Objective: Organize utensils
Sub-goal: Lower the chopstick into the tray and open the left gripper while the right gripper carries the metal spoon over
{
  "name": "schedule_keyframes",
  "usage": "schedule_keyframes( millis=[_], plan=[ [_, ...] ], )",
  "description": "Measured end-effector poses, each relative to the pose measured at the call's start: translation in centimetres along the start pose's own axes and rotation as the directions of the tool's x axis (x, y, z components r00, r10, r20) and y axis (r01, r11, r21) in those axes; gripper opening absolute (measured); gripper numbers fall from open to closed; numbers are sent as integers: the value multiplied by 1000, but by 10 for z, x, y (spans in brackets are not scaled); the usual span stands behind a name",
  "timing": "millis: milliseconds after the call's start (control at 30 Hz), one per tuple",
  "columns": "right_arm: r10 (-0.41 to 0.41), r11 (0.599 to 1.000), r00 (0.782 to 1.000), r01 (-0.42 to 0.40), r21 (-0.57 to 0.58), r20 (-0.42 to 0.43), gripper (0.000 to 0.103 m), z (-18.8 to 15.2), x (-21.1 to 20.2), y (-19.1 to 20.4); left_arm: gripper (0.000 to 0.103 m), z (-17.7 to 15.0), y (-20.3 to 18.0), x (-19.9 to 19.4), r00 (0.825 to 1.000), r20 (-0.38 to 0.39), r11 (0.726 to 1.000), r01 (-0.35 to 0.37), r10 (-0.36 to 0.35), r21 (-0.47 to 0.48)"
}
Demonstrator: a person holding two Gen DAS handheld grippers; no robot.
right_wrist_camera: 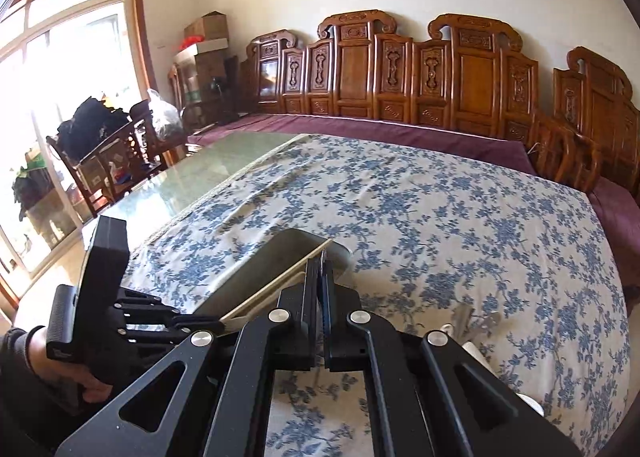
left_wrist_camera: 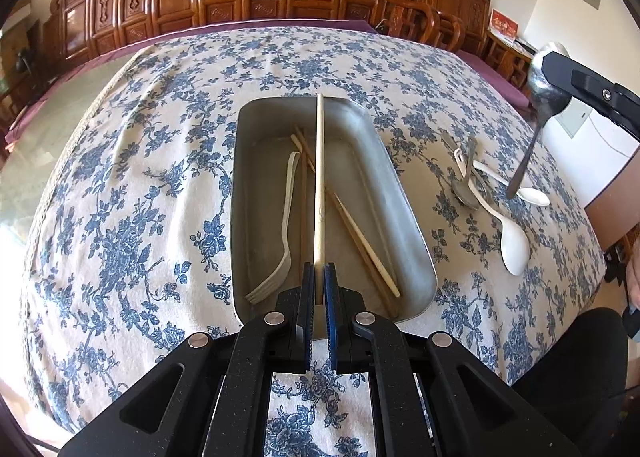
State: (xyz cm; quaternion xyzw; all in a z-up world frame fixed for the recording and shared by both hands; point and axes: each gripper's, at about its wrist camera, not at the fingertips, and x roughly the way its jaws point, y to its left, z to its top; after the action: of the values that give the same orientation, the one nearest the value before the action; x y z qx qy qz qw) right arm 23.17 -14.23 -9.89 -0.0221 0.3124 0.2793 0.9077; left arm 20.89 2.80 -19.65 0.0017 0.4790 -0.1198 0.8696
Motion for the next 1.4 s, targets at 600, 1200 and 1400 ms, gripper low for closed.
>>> schedule_keyframes(
  millis=[600, 1200, 1400],
  plan=[
    [132, 991, 991, -132, 1, -1, 3, 28, 40, 33, 5, 11, 31, -24, 996, 89, 996, -9, 17, -89],
    [162, 980, 986, -165, -114, -41, 3, 45, 131, 37, 5, 14, 62, -29, 993, 101, 988, -48, 64, -145],
    [146, 979, 986, -155, -129, -75, 3, 27, 137, 25, 5, 14, 58, -28, 993, 100, 989, -47, 61, -138]
  ],
)
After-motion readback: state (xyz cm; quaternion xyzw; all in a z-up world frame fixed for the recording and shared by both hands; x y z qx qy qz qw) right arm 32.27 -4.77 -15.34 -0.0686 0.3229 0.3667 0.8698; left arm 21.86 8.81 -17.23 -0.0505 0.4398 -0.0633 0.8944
